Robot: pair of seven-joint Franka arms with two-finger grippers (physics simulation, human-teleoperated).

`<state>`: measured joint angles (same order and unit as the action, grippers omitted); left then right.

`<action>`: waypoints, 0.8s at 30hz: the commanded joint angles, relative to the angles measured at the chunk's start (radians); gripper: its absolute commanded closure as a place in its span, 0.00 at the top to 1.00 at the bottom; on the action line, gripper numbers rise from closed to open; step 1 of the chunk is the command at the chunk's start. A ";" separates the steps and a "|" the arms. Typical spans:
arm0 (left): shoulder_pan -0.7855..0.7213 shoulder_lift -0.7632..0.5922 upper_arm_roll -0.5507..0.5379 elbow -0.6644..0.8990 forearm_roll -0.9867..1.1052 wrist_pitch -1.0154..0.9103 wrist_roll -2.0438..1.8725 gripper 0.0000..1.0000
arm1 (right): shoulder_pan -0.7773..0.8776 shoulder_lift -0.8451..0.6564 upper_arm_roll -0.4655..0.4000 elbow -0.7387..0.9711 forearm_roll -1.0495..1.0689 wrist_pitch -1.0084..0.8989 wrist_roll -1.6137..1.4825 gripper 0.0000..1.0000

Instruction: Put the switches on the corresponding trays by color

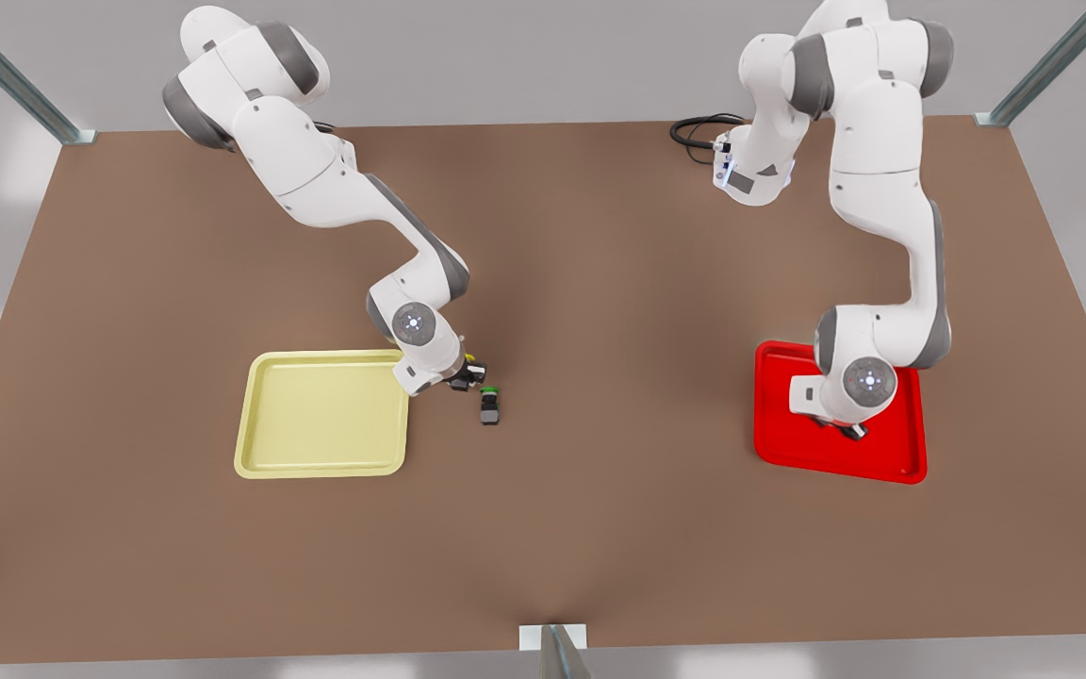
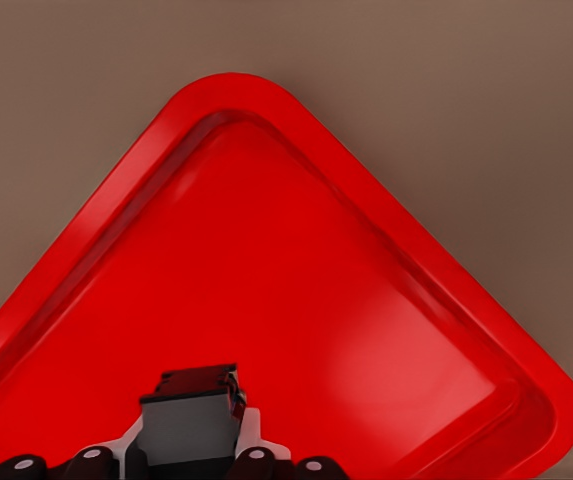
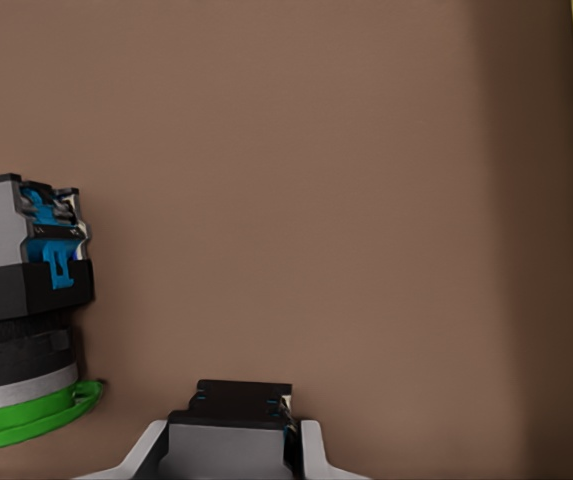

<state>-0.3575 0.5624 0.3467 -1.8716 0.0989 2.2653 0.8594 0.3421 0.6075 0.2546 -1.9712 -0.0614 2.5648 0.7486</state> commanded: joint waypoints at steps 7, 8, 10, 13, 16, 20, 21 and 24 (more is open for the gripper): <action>0.000 0.001 0.000 0.000 -0.088 -0.016 0.012 1.00 | 0.000 0.000 0.000 0.000 0.000 0.000 0.000 0.54; 0.000 0.001 0.005 0.000 -0.088 -0.018 0.012 1.00 | 0.000 0.000 -0.002 0.000 0.000 0.000 0.000 0.54; -0.001 -0.009 0.006 0.009 -0.094 -0.064 0.004 1.00 | 0.000 0.000 -0.002 0.000 0.000 0.000 0.000 0.53; -0.006 -0.026 0.005 0.123 -0.120 -0.213 -0.230 1.00 | 0.000 -0.003 0.000 0.002 0.000 -0.002 0.000 0.53; -0.006 -0.064 0.000 0.158 -0.123 -0.250 -0.293 1.00 | 0.000 -0.003 0.000 0.002 0.000 -0.002 0.002 0.53; -0.011 -0.070 -0.003 0.259 -0.196 -0.386 -0.364 1.00 | -0.003 -0.014 -0.002 0.002 0.000 -0.005 -0.008 0.52; -0.017 -0.070 -0.005 0.319 -0.212 -0.437 -0.508 1.00 | -0.011 -0.026 -0.002 0.014 0.000 -0.061 -0.018 0.52; -0.017 -0.078 -0.005 0.413 -0.260 -0.518 -0.643 1.00 | -0.029 -0.045 -0.012 0.014 0.000 -0.081 -0.066 0.52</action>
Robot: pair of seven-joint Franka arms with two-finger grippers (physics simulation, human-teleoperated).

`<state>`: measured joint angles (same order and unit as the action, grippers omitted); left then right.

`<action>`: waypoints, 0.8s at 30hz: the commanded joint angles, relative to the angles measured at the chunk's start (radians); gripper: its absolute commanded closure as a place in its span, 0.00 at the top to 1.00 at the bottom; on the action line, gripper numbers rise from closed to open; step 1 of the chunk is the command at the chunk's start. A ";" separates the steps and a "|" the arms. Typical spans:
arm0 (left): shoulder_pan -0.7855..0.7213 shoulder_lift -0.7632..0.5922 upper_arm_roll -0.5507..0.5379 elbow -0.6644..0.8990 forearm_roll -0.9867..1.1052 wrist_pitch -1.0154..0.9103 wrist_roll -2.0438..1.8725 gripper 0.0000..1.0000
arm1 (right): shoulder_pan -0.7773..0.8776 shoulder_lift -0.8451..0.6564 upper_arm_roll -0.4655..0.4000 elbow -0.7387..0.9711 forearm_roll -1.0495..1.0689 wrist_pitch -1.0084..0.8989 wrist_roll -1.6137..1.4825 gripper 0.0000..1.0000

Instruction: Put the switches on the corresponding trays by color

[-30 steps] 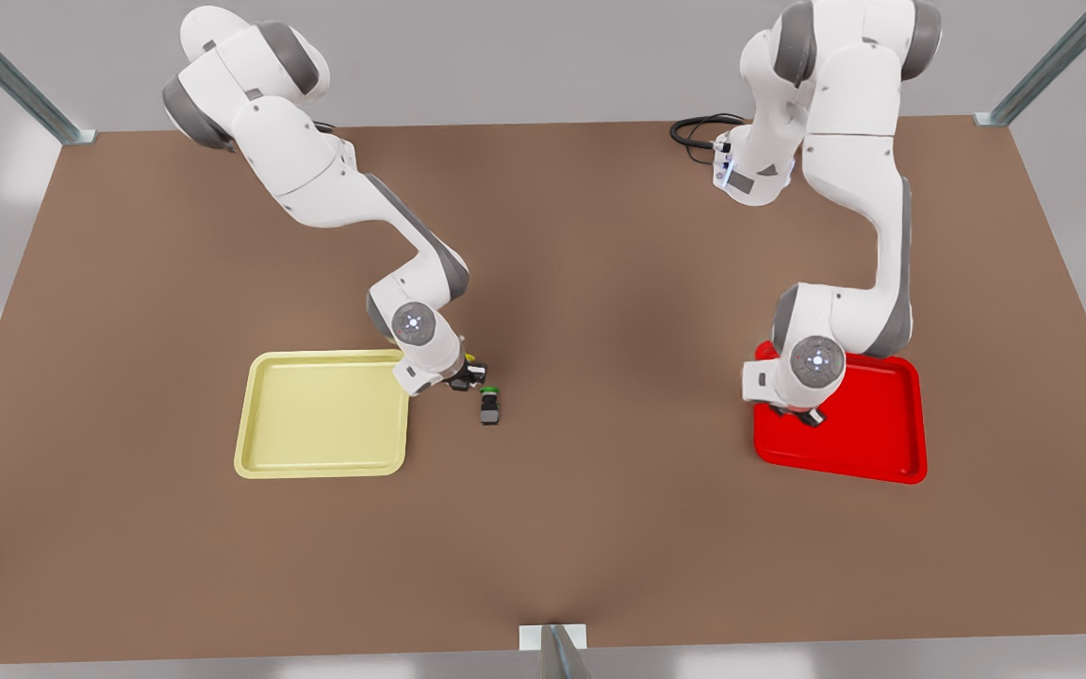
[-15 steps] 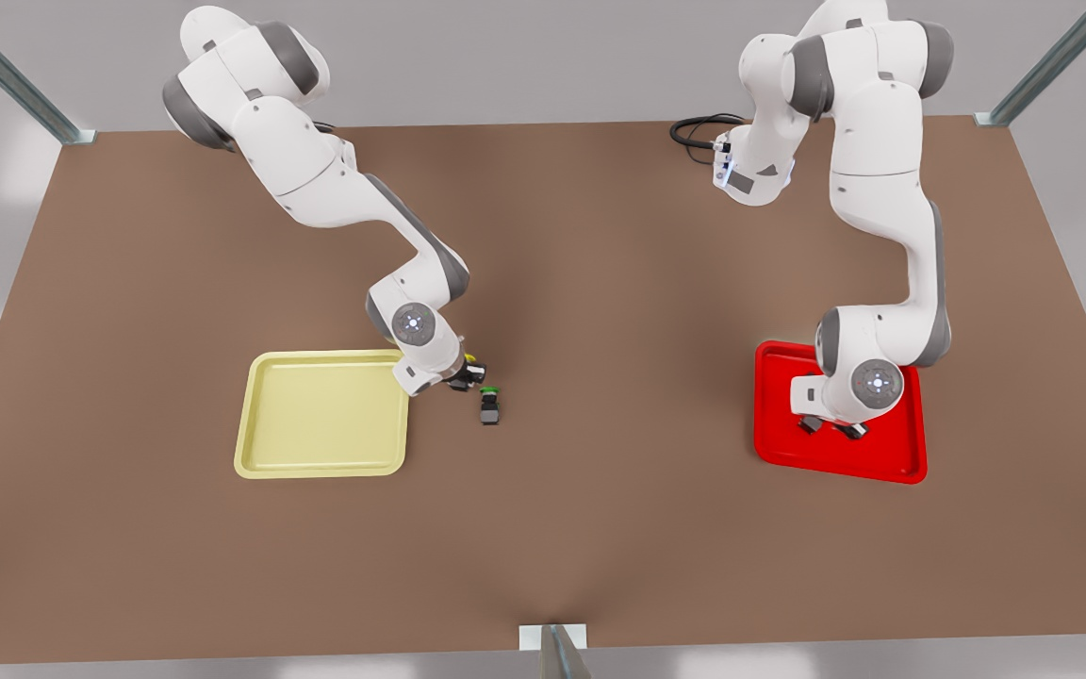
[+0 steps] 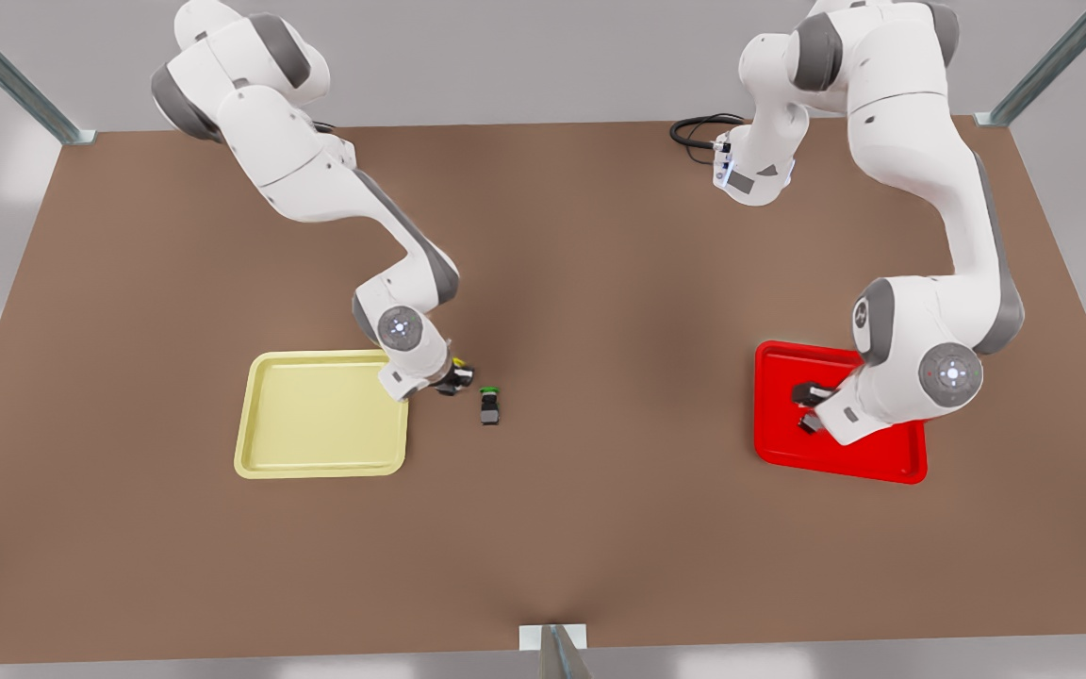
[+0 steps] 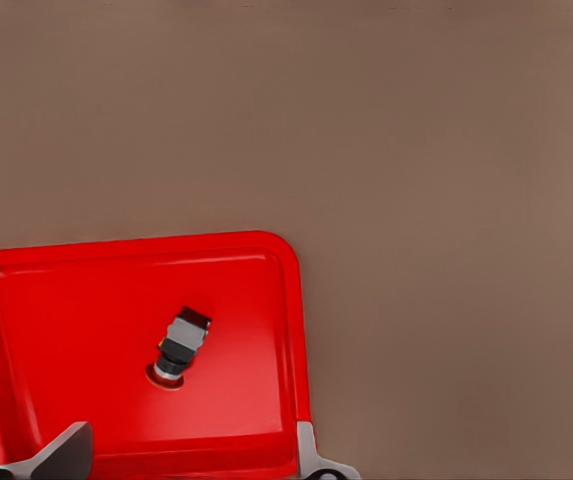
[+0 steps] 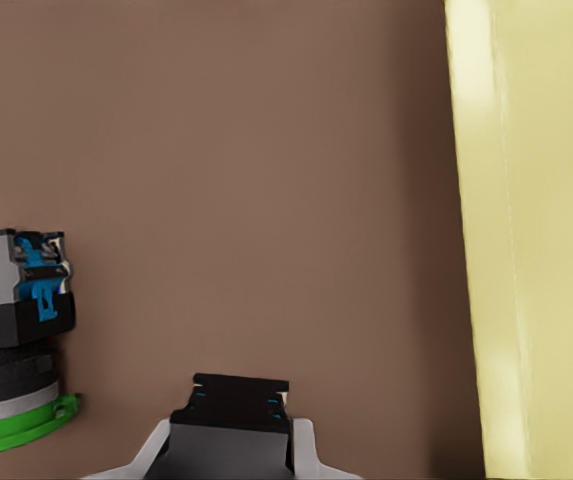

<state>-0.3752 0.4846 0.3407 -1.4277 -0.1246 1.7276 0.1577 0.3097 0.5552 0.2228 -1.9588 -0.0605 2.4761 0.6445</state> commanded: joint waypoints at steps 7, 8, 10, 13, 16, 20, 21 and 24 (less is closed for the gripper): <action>-0.014 -0.073 -0.061 0.102 -0.013 -0.005 -0.213 1.00 | -0.133 -0.052 -0.069 -0.026 0.001 -0.071 -0.327 0.52; 0.050 -0.100 -0.172 0.093 0.091 -0.005 -0.216 1.00 | -0.150 -0.052 -0.083 -0.031 0.001 -0.069 -0.380 0.52; 0.173 -0.165 -0.347 0.035 0.168 0.007 -0.306 1.00 | -0.176 -0.043 -0.117 -0.031 0.001 -0.062 -0.483 0.52; 0.226 -0.245 -0.404 -0.051 0.195 0.047 -0.310 1.00 | -0.210 -0.023 -0.143 -0.025 0.001 -0.056 -0.575 0.57; 0.226 -0.264 -0.404 -0.054 0.197 0.047 -0.310 1.00 | -0.208 -0.023 -0.143 -0.025 0.004 -0.056 -0.574 0.94; 0.226 -0.276 -0.404 -0.054 0.195 0.041 -0.310 1.00 | -0.210 -0.031 -0.143 -0.020 0.004 -0.066 -0.574 0.99; 0.226 -0.278 -0.404 -0.054 0.195 0.040 -0.310 1.00 | -0.210 -0.050 -0.143 -0.017 0.004 -0.074 -0.575 1.00; 0.226 -0.291 -0.404 -0.056 0.195 0.035 -0.310 1.00 | -0.211 -0.158 -0.141 0.029 0.004 -0.215 -0.583 1.00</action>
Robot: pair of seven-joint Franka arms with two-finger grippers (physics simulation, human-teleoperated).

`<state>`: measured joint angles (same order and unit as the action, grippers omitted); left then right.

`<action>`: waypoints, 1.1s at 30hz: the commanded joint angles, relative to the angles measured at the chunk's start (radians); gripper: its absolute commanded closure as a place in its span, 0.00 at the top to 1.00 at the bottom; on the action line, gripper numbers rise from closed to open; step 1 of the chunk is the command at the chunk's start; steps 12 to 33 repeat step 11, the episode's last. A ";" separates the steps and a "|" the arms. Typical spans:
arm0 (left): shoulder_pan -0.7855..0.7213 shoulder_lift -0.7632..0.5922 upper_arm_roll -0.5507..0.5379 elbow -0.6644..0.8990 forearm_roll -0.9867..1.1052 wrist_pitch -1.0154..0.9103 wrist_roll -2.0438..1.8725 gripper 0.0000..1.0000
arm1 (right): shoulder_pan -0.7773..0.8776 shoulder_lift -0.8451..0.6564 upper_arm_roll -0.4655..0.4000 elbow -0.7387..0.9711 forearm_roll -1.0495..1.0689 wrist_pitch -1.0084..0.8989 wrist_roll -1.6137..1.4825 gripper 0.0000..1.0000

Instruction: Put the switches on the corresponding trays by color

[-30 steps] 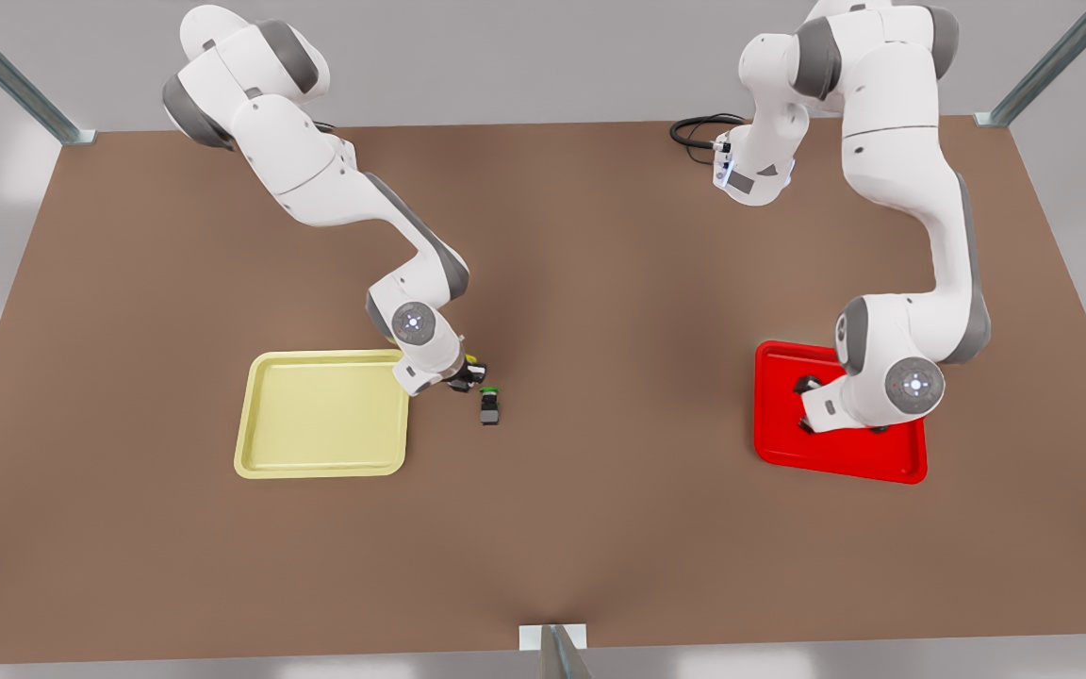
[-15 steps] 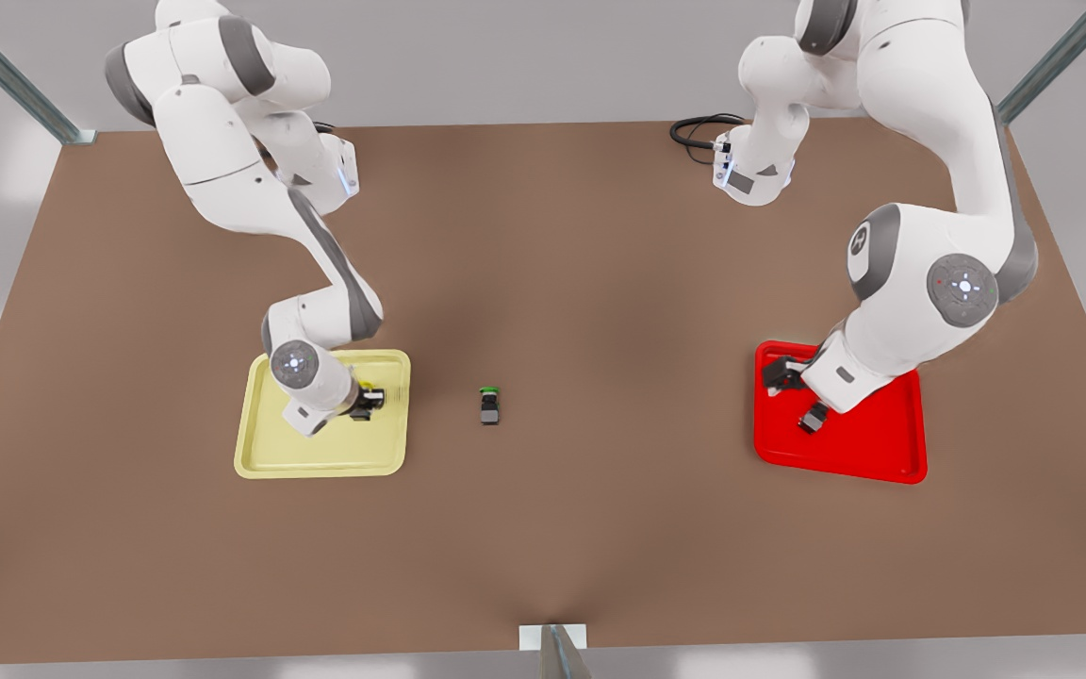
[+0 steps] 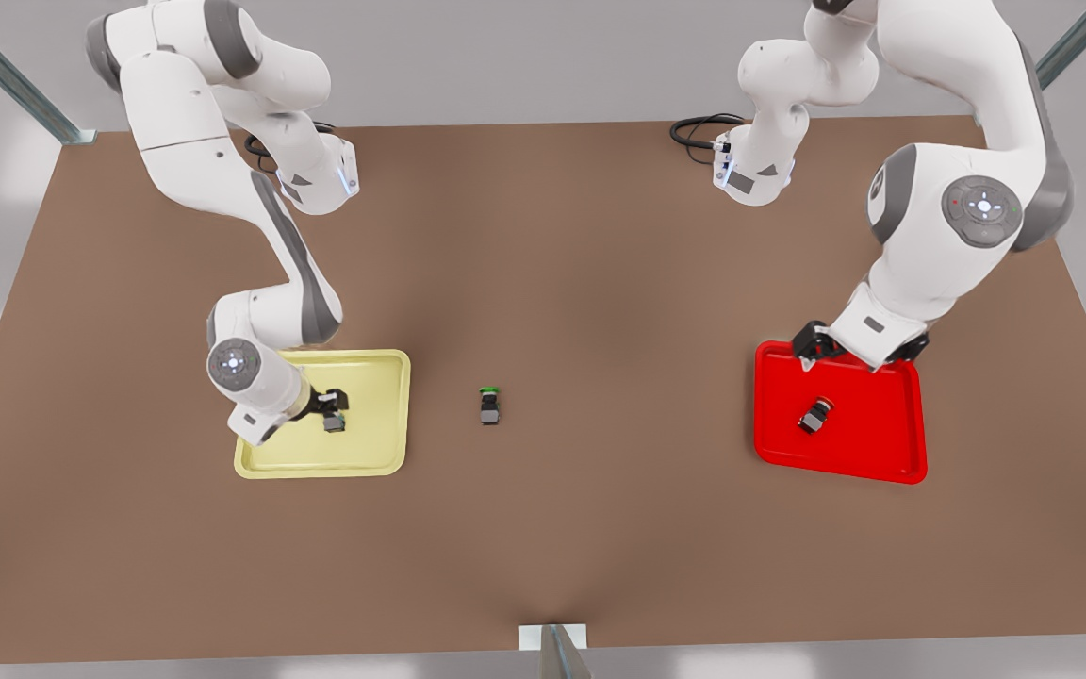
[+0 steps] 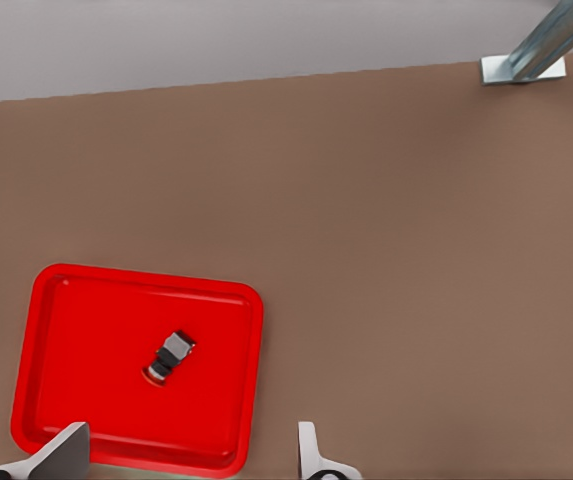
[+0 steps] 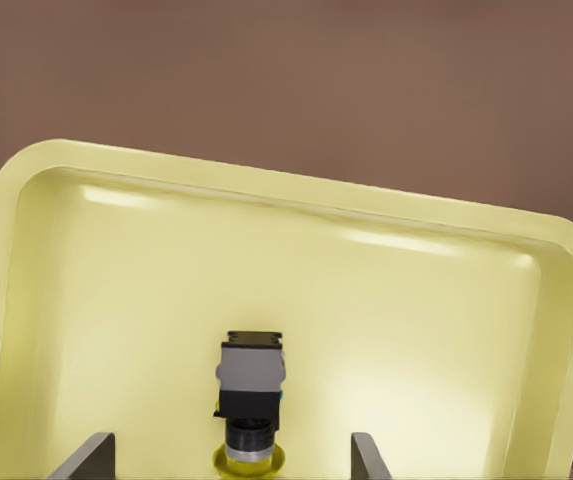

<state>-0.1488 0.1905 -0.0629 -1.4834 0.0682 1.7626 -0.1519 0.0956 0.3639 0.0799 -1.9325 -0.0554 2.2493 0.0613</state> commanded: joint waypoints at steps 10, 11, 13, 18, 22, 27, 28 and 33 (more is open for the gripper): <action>0.000 -0.003 -0.002 -0.008 0.002 0.000 0.000 1.00 | -0.079 -0.142 -0.115 0.638 0.028 -0.838 -0.106 1.00; 0.000 -0.003 -0.002 -0.008 0.002 -0.002 0.000 1.00 | -0.079 -0.142 -0.112 0.639 0.028 -0.838 -0.103 1.00; 0.000 -0.003 -0.002 -0.008 0.002 -0.002 0.000 1.00 | -0.079 -0.142 -0.112 0.639 0.028 -0.838 -0.103 1.00; 0.000 -0.003 -0.002 -0.008 0.002 -0.002 0.000 1.00 | -0.079 -0.142 -0.112 0.639 0.028 -0.838 -0.103 1.00; 0.000 -0.003 -0.002 -0.008 0.002 -0.002 0.000 1.00 | -0.079 -0.142 -0.112 0.639 0.028 -0.838 -0.103 1.00; 0.000 -0.003 -0.002 -0.008 0.002 -0.002 0.000 1.00 | -0.079 -0.142 -0.112 0.639 0.028 -0.838 -0.103 1.00; 0.000 -0.003 -0.002 -0.008 0.002 -0.002 0.000 1.00 | -0.079 -0.142 -0.112 0.639 0.028 -0.838 -0.103 1.00; 0.000 -0.003 -0.002 -0.008 0.002 -0.002 0.000 1.00 | -0.079 -0.142 -0.112 0.639 0.028 -0.838 -0.103 1.00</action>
